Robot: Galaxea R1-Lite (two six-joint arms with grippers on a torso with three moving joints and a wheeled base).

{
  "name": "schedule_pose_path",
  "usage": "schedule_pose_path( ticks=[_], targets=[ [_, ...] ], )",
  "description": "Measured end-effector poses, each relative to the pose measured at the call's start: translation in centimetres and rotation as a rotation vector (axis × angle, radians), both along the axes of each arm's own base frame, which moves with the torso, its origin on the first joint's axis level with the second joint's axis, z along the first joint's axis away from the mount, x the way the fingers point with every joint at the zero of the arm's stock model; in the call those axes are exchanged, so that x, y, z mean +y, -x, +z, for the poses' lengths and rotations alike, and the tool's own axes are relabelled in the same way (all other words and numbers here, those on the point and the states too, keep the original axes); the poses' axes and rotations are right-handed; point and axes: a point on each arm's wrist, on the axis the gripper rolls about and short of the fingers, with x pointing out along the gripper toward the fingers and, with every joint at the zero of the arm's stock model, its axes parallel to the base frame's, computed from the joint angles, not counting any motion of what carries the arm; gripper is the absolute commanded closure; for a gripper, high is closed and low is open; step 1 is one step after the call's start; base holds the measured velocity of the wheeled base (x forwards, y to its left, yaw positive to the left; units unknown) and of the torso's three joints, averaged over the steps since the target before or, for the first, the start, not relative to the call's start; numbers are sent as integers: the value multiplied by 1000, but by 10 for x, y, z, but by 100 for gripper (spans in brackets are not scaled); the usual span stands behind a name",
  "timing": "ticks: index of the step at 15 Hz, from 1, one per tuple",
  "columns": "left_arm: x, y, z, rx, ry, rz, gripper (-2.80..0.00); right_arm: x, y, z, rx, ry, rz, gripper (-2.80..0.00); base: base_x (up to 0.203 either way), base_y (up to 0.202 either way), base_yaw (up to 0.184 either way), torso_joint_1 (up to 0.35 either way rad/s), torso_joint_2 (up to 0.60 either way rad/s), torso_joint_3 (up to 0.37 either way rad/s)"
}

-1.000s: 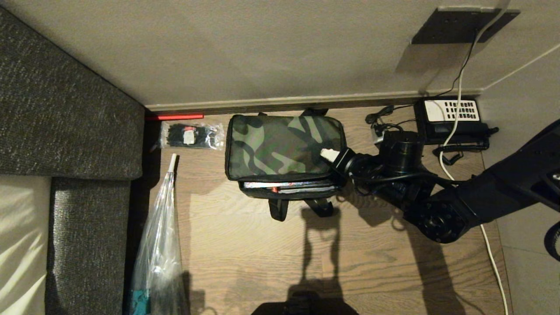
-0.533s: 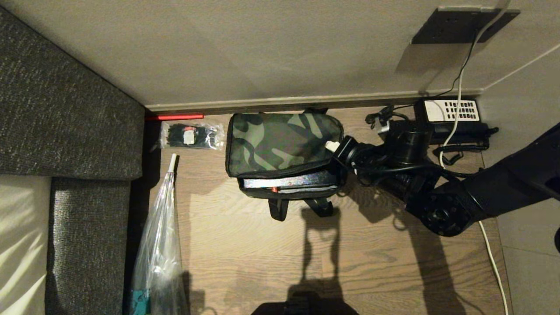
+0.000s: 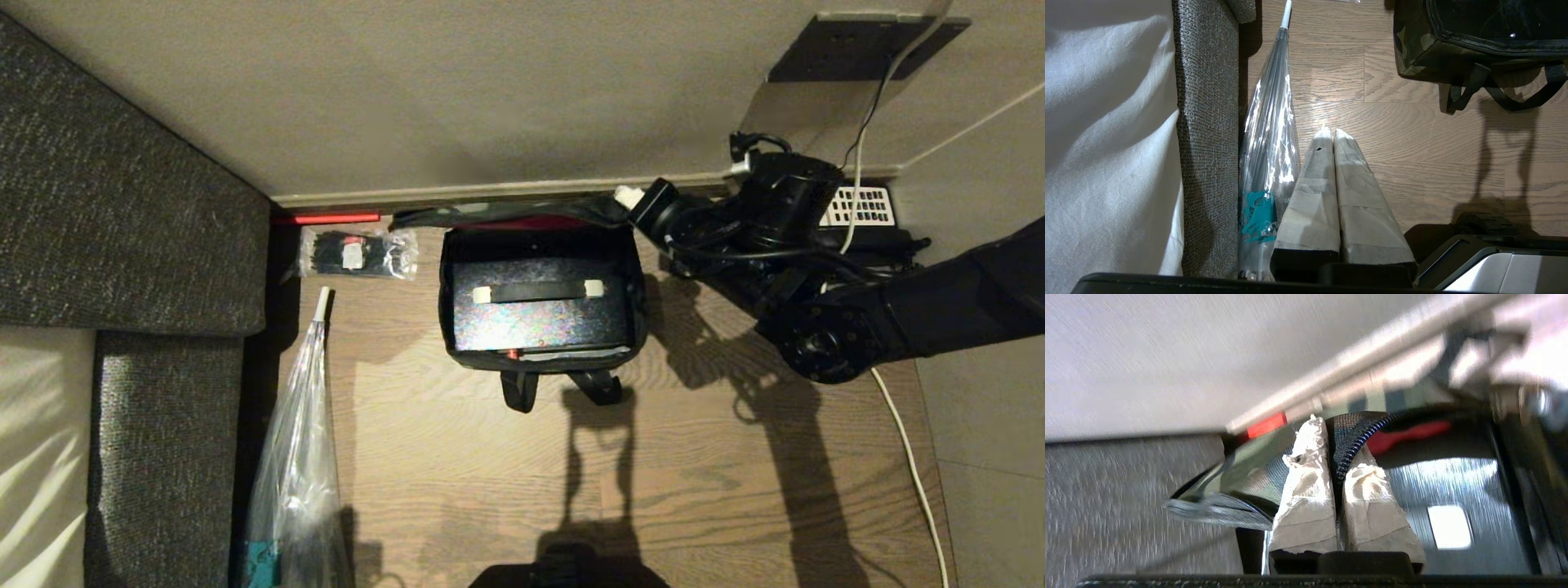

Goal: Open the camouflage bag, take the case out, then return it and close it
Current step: Open the top of the storage box

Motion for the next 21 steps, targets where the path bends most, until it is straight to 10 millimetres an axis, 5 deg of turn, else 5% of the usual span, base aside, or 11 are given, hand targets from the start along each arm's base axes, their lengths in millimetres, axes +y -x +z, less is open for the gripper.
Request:
schedule_pose_path(
  ticks=[10, 15, 16, 21],
  targets=[
    [0, 0, 0, 0, 0, 0, 0, -12, -48, 23, -209, 79, -137, 0, 0, 0, 0, 0, 0, 0],
    [0, 0, 0, 0, 0, 0, 0, -13, -55, 30, -277, 92, -165, 0, 0, 0, 0, 0, 0, 0],
    [0, 0, 0, 0, 0, 0, 0, -13, -55, 29, -279, 93, -167, -280, 0, 0, 0, 0, 0, 0],
    [0, 0, 0, 0, 0, 0, 0, -12, -56, 24, -282, 90, -173, -280, 0, 0, 0, 0, 0, 0]
  ],
)
